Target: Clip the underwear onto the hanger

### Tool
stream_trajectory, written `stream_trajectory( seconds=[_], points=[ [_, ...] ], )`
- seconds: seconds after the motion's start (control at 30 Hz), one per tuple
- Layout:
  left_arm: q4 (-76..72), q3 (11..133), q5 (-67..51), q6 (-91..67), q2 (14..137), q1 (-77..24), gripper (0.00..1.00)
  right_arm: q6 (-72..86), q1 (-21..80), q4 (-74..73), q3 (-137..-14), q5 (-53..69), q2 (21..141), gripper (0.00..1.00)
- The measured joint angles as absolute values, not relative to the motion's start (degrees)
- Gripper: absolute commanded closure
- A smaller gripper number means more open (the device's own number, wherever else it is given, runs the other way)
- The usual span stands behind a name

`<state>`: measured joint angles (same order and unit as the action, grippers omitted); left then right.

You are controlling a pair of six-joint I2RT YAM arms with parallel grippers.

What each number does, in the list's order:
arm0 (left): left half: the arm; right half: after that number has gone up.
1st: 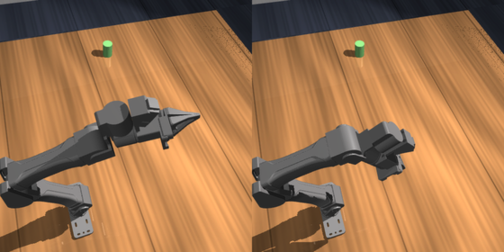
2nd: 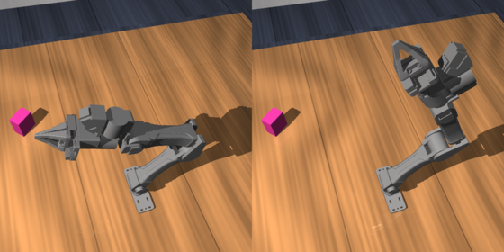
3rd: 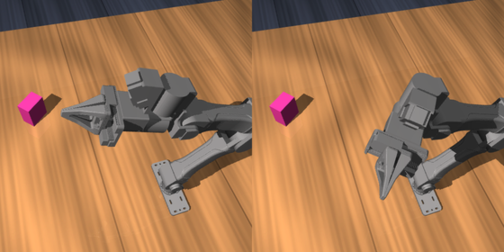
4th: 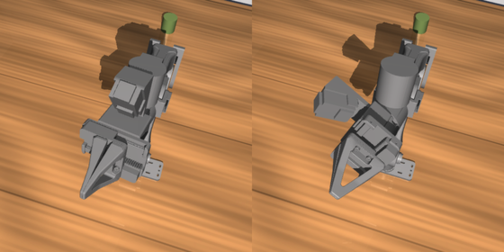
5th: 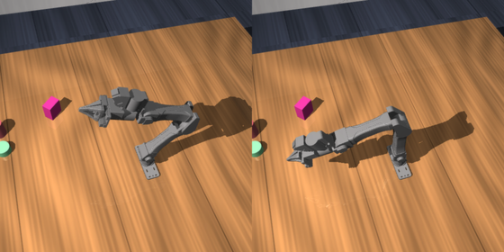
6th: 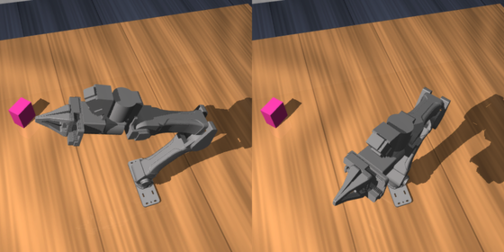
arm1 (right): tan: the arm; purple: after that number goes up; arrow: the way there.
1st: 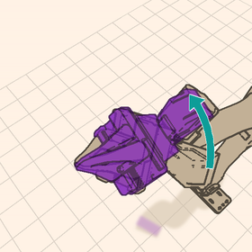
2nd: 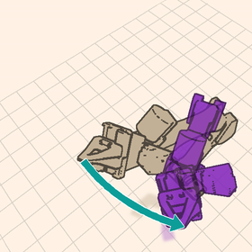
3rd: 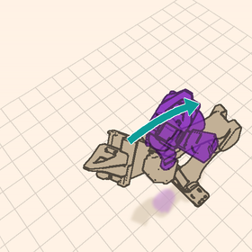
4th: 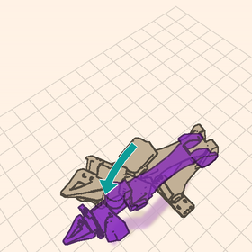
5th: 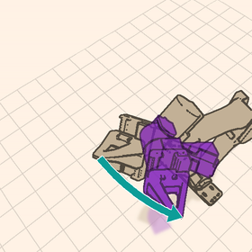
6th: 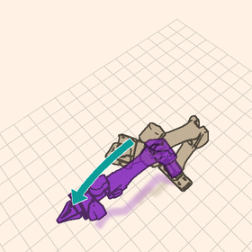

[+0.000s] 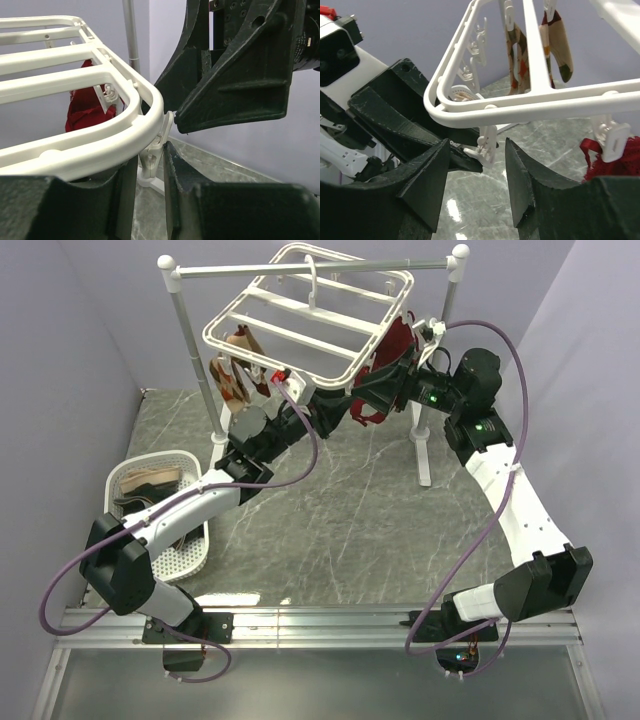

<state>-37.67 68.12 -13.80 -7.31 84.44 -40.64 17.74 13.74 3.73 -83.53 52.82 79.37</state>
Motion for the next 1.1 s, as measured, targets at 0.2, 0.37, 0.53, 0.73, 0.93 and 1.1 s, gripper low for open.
stream_trajectory(
  seconds=[0.2,0.37,0.53,0.73,0.93,1.1],
  points=[
    [-36.12,69.34,-15.55,-9.34,84.44,-40.12,0.70,17.96,14.52,4.27,-83.53,53.95,79.40,0.60],
    [-35.44,69.80,-16.91,-11.11,84.42,-39.31,0.64,17.96,14.63,4.38,-83.55,54.24,79.44,0.92],
    [-34.35,69.82,-17.61,-11.77,84.36,-39.07,0.47,18.74,14.63,4.80,-83.55,54.04,79.61,1.00],
    [-32.16,69.60,-16.01,-10.37,82.98,-39.22,0.36,21.02,14.66,5.43,-83.55,53.41,79.72,1.00],
    [-31.75,68.55,-11.70,-4.75,80.82,-40.53,0.48,20.88,15.18,4.10,-83.72,52.75,79.77,1.00],
    [-31.77,68.38,-10.15,1.21,80.77,-43.29,0.52,19.84,15.90,2.22,-84.44,52.01,79.96,1.00]
  ],
)
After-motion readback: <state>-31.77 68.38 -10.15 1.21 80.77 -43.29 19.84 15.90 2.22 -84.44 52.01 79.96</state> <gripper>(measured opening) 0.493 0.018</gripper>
